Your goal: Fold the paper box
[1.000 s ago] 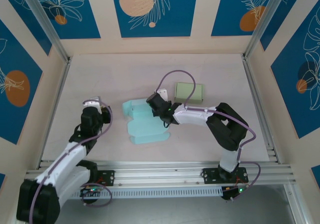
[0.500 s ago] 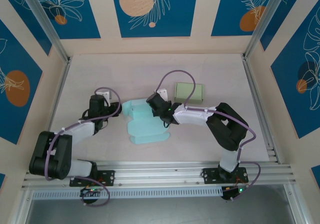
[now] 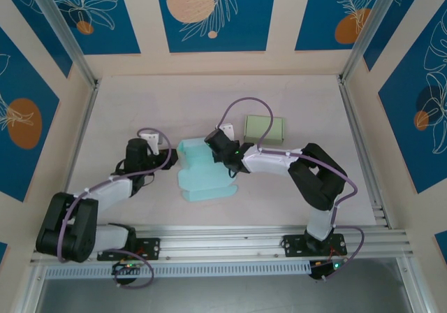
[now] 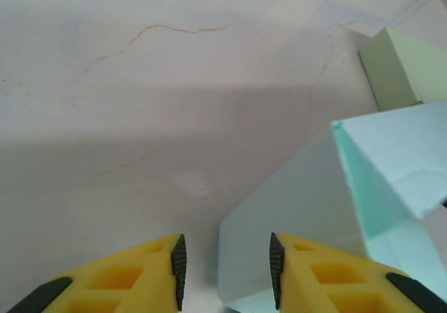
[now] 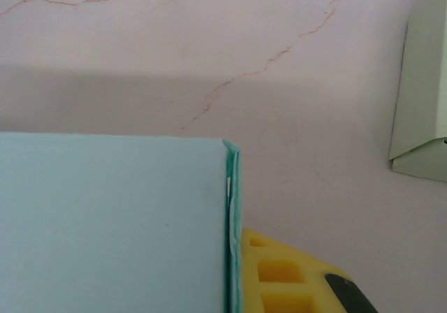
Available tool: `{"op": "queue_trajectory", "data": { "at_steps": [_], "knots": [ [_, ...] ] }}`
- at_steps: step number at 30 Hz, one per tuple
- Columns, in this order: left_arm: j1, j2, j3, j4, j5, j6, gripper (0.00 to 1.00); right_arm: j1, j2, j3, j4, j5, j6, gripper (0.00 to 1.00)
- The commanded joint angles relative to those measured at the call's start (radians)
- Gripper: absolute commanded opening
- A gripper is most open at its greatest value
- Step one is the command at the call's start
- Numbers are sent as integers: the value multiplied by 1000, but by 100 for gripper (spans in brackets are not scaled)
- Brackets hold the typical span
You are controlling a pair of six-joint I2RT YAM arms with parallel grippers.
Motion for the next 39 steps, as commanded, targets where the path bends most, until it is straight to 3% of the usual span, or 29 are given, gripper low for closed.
{"op": "queue_trajectory", "data": {
  "at_steps": [1, 19, 33, 39],
  "knots": [
    [-18, -46, -27, -11, 2, -26, 39, -1, 36, 16, -33, -32, -4, 0],
    [-72, 47, 6, 79, 39, 9, 42, 1, 40, 16, -29, -35, -5, 0],
    [-110, 43, 19, 36, 45, 40, 47, 2, 40, 11, -18, -38, -3, 0],
    [-110, 53, 37, 11, -37, 77, 47, 2, 40, 10, -17, -39, -4, 0]
  ]
}}
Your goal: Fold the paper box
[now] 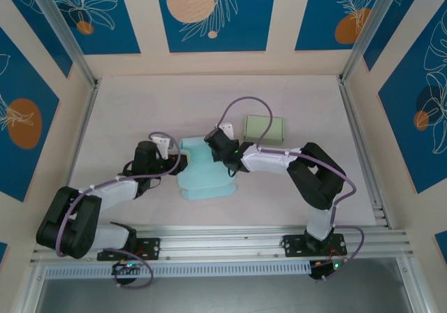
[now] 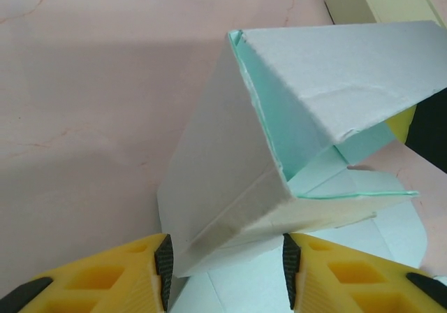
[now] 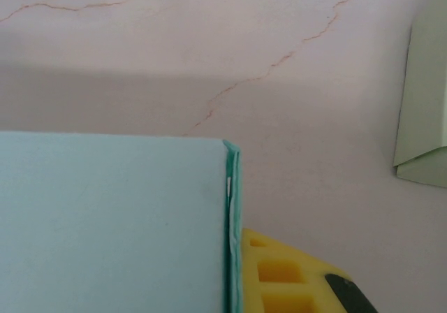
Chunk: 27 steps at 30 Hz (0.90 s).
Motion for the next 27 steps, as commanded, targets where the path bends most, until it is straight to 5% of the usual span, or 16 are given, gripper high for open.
{"op": "queue_trajectory", "data": {
  "at_steps": [1, 17, 27],
  "knots": [
    [-10, 7, 46, -10, -54, 48, 47, 5, 29, -3, -20, -38, -3, 0],
    [-55, 189, 155, 72, -252, 129, 43, 9, 30, -6, -8, -48, -13, 0],
    [-126, 236, 164, 79, -452, 153, 4, 6, 50, 14, -38, -39, -5, 0]
  ]
}}
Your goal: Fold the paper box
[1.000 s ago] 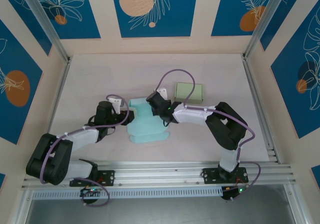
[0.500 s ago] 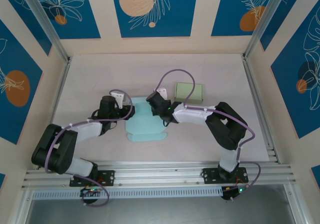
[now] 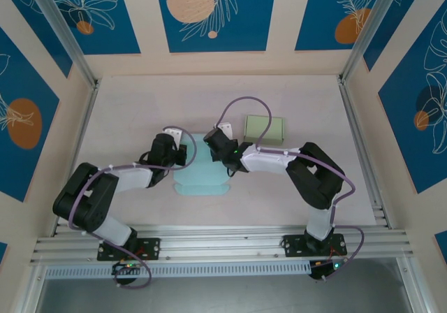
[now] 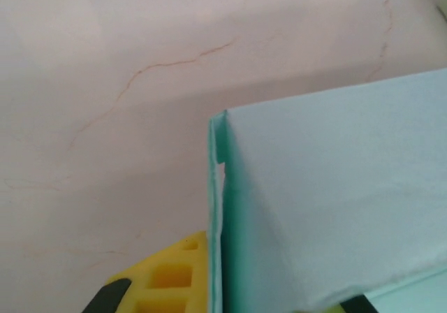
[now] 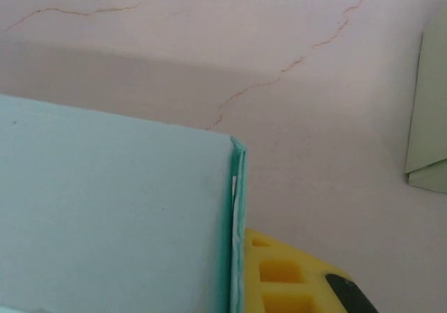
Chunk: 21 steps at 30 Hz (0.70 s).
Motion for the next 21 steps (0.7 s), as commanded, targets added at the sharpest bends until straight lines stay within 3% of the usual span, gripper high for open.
{"op": "queue_trajectory", "data": {
  "at_steps": [1, 9, 21],
  "knots": [
    [-10, 14, 15, 7, -61, -10, 4, 1, 41, 10, -64, -30, 4, 0],
    [-11, -26, 2, -14, -41, -24, 0, -28, 90, 40, -79, 23, -22, 20],
    [-11, -40, 7, -60, -70, -19, 0, -62, 143, 86, -71, 80, -38, 21]
  ]
}}
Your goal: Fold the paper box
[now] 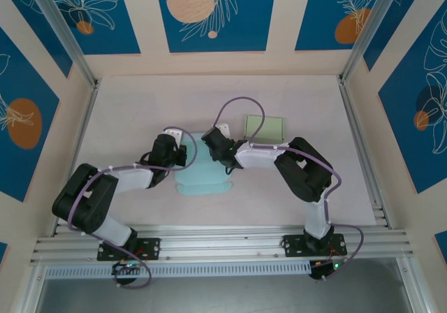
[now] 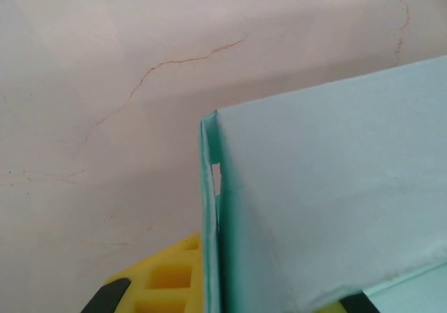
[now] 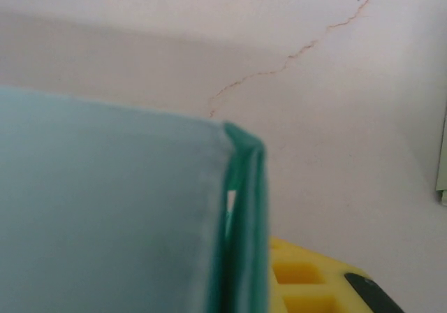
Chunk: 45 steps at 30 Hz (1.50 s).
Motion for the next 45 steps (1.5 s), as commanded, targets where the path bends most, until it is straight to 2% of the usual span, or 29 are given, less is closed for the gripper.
{"op": "queue_trajectory", "data": {
  "at_steps": [1, 2, 6, 14, 25, 27, 31, 35, 38, 45],
  "knots": [
    [-2, -30, 6, -36, -43, -21, 0, -32, 37, 35, -100, 114, 32, 16],
    [-3, -31, 5, -39, -62, -31, 0, -35, 45, 52, -147, 149, 64, 11],
    [-2, -40, 3, -49, -208, -109, 0, -41, 68, 83, -260, 219, 126, 5],
    [-13, 6, 44, -73, -458, -305, 0, 14, 51, 80, -227, 133, 101, 4],
    [-14, 80, 112, -169, -609, -475, 0, 33, 81, 106, -272, 97, 172, 0],
    [-15, 86, 105, -127, -587, -477, 2, 32, 84, 105, -266, 89, 172, 0],
    [-14, 95, 79, 27, -429, -402, 17, 30, 87, 113, -265, 78, 167, 0],
    [-12, 88, 61, 101, -255, -311, 30, 19, 87, 120, -271, 62, 169, 0],
    [-14, 77, 40, 102, -178, -288, 31, 12, 86, 119, -273, 54, 176, 0],
    [-14, 91, -11, 77, -150, -288, 31, 6, 92, 133, -270, 35, 173, 0]
  ]
}}
